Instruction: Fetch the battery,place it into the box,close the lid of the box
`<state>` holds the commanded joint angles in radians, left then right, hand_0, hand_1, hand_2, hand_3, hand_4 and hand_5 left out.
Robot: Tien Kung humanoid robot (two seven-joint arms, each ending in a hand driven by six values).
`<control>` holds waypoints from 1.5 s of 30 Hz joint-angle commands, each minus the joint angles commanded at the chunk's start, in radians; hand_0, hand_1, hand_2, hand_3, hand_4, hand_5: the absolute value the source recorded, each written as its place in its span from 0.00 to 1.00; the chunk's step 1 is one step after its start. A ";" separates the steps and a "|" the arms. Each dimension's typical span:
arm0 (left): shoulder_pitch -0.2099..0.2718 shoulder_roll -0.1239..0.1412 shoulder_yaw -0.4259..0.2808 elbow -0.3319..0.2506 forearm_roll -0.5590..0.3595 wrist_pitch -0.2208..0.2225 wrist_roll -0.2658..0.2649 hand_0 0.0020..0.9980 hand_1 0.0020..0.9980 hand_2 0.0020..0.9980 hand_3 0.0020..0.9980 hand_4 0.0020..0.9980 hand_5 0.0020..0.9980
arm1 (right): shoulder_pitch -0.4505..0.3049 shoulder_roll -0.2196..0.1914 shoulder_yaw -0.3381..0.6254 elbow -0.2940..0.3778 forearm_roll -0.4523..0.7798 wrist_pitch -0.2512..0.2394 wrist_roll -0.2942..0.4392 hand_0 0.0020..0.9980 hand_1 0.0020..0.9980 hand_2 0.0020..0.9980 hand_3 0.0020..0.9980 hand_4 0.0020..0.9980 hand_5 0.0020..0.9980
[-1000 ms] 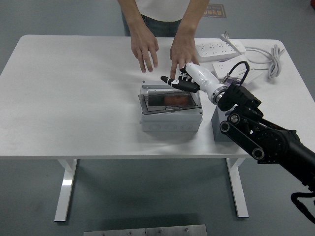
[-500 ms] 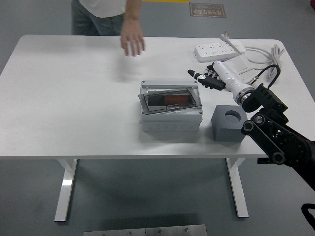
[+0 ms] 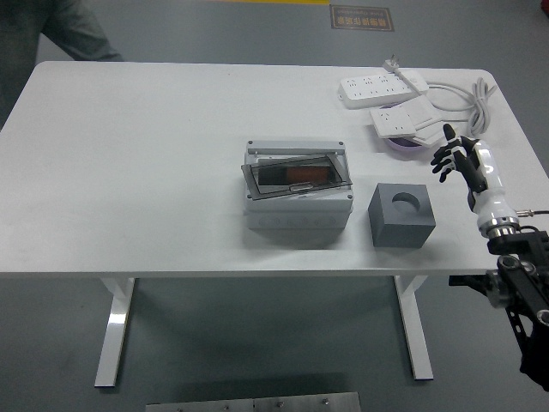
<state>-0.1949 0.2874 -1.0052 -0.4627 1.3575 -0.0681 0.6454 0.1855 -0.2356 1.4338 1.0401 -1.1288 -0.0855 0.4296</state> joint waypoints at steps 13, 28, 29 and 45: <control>-0.003 0.003 0.014 0.004 -0.021 0.019 0.000 0.63 0.70 0.57 0.54 0.50 0.00 | -0.037 -0.009 0.144 0.097 0.294 0.063 -0.051 0.85 0.81 0.82 0.82 0.95 1.00; 0.004 0.005 0.024 0.006 -0.044 0.037 0.000 0.63 0.70 0.57 0.54 0.50 0.00 | -0.041 -0.013 0.139 0.166 0.311 0.065 -0.056 1.00 0.91 0.92 0.94 1.00 1.00; 0.004 0.005 0.025 0.006 -0.047 0.039 0.000 0.63 0.70 0.57 0.54 0.50 0.00 | -0.041 -0.014 0.139 0.171 0.309 0.065 -0.060 1.00 0.90 0.90 0.93 1.00 1.00; 0.004 0.004 0.011 0.005 -0.021 0.034 0.000 0.63 0.70 0.57 0.54 0.50 0.00 | -0.038 -0.027 0.120 0.226 0.265 0.070 -0.119 0.99 0.88 0.88 0.88 1.00 1.00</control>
<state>-0.1905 0.2911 -0.9945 -0.4574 1.3363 -0.0337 0.6454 0.1478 -0.2624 1.5539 1.2662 -0.8634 -0.0155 0.3101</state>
